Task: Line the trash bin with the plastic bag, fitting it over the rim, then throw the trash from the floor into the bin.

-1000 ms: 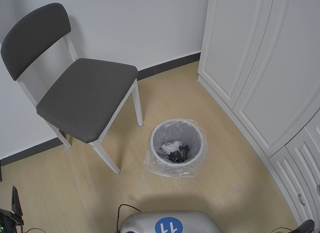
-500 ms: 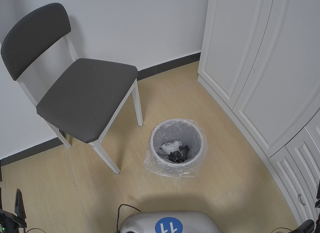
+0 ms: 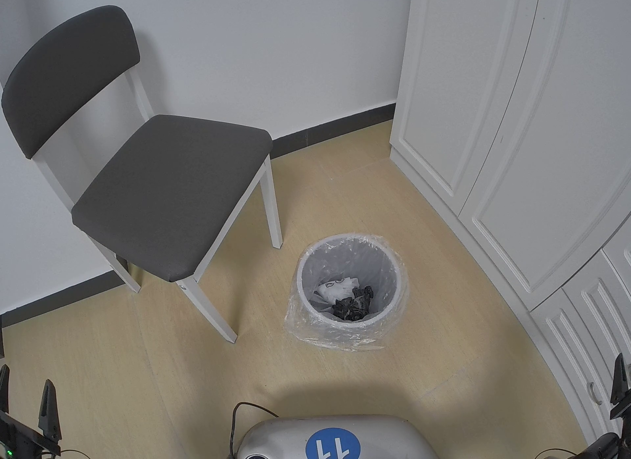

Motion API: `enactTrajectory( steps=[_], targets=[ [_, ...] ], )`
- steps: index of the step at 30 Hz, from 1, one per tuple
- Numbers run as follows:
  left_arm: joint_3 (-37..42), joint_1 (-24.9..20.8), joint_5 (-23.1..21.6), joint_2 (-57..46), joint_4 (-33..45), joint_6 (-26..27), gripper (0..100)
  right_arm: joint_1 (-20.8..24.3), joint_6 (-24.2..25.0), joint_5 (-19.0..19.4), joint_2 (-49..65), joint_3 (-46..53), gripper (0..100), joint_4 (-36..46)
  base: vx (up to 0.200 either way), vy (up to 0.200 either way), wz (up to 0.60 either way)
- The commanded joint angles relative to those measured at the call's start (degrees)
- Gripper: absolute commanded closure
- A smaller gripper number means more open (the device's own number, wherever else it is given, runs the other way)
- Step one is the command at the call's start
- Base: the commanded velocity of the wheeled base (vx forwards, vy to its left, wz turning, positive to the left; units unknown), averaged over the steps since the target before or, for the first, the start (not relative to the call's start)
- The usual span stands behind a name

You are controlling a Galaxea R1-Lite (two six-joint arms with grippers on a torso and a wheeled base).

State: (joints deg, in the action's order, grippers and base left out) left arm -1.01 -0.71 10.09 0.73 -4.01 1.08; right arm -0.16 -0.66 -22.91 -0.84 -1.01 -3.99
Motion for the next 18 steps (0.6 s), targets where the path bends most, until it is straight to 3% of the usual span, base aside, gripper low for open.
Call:
enactTrajectory(
  steps=[1,3,5,12,15,17,18],
  targets=[
    [1.01,0.00,-1.30,-0.73,0.06,0.50,0,-0.02,-2.59,1.46,0.84,0.84,0,-0.94,0.000,0.000,0.00],
    [1.01,0.00,-1.30,-0.73,0.06,0.76,0,-0.02,-4.44,1.81,0.84,0.84,0,-3.66,0.000,0.000,0.00],
    [1.01,0.00,-1.30,-0.73,0.06,1.29,0,-0.02,-7.87,4.62,0.84,0.92,0,-8.41,0.000,0.000,0.00],
    [1.01,0.00,-1.83,-0.73,0.23,1.46,0,-0.02,-7.60,6.21,0.84,0.84,0,-5.86,0.000,0.000,0.00],
    [1.01,0.00,-2.10,-0.73,0.50,1.38,0,0.07,-6.29,7.96,0.84,0.84,0,0.21,0.000,0.000,0.00],
    [1.01,0.00,-2.71,-0.73,0.58,1.29,0,0.07,-1.36,13.68,0.84,0.75,0,0.38,0.000,0.000,0.00],
    [1.01,0.00,-2.80,-0.73,0.76,1.11,0,0.07,-0.22,14.56,0.84,0.84,0,0.38,0.000,0.000,0.00]
  ],
)
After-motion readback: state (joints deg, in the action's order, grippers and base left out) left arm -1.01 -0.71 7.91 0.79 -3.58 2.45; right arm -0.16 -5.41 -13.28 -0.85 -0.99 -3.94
